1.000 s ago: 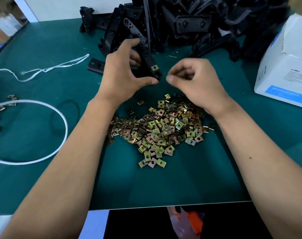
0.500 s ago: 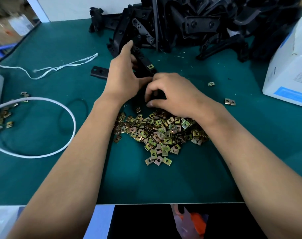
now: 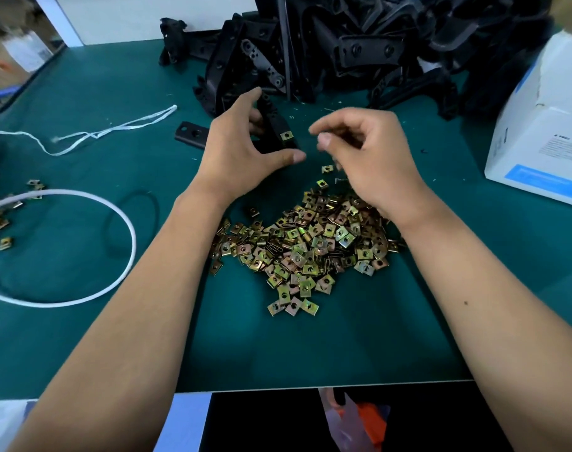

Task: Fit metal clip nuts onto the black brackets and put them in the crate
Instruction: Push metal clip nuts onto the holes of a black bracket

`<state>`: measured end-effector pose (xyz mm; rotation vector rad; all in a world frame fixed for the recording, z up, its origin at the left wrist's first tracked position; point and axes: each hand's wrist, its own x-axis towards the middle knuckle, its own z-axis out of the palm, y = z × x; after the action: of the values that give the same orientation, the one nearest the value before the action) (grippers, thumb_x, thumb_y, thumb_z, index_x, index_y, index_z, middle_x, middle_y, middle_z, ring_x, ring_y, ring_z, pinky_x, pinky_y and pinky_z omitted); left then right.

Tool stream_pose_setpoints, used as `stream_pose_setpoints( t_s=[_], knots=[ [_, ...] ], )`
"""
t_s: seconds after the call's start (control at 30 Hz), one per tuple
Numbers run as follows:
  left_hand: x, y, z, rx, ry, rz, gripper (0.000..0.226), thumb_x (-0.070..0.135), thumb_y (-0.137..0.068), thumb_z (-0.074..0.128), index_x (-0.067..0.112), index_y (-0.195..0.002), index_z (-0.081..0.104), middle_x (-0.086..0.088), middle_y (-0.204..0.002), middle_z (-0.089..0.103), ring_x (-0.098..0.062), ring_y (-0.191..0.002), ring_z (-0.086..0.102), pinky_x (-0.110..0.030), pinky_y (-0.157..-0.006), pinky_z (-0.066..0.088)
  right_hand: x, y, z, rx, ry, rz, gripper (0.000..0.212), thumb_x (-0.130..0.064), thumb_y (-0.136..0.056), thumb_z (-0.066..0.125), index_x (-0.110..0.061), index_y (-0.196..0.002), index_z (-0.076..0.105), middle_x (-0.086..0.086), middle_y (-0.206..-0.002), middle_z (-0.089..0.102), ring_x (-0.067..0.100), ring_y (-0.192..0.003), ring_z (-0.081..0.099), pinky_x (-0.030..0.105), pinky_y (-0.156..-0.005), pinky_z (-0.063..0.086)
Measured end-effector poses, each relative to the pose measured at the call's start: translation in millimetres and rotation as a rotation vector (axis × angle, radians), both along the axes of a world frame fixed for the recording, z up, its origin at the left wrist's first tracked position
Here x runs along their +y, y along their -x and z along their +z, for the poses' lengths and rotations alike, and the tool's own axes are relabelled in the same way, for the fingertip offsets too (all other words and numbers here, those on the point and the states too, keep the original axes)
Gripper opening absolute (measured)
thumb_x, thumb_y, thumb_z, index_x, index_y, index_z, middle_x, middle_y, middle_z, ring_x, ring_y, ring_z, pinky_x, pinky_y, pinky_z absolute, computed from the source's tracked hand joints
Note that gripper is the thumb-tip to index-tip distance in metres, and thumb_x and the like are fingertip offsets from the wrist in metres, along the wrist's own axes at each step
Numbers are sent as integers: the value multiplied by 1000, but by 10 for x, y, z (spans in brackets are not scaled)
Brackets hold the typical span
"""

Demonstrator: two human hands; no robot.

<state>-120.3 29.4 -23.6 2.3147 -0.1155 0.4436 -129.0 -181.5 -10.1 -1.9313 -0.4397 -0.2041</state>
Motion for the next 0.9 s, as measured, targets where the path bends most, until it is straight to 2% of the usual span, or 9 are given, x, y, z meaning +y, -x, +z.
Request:
stream_pose_setpoints(
  t_s=[0.07,0.2,0.27,0.33,0.43,0.57,0.9],
  knots=[
    [-33,32,15,-31,-16,-58,115,59,-60,92,18,-155,40,5,-121,60,-7,-106,60,-7,-87,43,-11,-32,-31,99,-136,-46,16,-1,-94,68,-12,-101,77,1,-86,75,9,-74,72,22,-71,57],
    [-130,72,55,-71,-10,-193,111,51,-58,95,17,-150,43,0,-114,64,-14,-109,63,-36,-102,50,-34,-63,-51,255,-424,-71,15,8,-87,73,-4,-97,75,10,-87,73,25,-78,78,29,-76,61],
    [-173,82,58,-82,-12,-236,111,50,-58,95,16,-150,43,-2,-114,65,-17,-111,63,-41,-103,50,-38,-74,-46,277,-493,-60,15,7,-89,73,-2,-101,75,12,-90,73,25,-77,77,29,-76,61],
    [-206,89,55,-88,-12,-265,111,49,-58,95,17,-150,42,-1,-115,65,-16,-112,63,-40,-104,49,-37,-83,-45,277,-513,-65,13,4,-90,73,-1,-102,76,11,-87,74,22,-73,76,28,-73,61],
    [-245,100,49,-111,-8,-296,112,47,-57,96,16,-150,43,3,-113,65,-13,-112,63,-36,-105,49,-21,-80,-51,284,-496,-81,3,-5,-91,76,-2,-92,75,5,-72,72,20,-62,72,26,-63,59],
    [-273,108,48,-138,-21,-322,111,44,-58,97,14,-150,44,9,-111,63,-10,-111,63,-32,-106,48,-32,-86,-74,257,-446,-140,23,-22,-94,76,-4,-79,71,1,-58,66,17,-46,63,23,-42,47],
    [-327,139,59,-138,-30,-369,110,40,-60,98,10,-151,44,11,-111,63,-9,-111,63,-35,-105,49,-24,-106,-91,246,-450,-164,25,-22,-96,73,-4,-79,71,0,-58,65,15,-44,59,24,-40,42]
  ],
)
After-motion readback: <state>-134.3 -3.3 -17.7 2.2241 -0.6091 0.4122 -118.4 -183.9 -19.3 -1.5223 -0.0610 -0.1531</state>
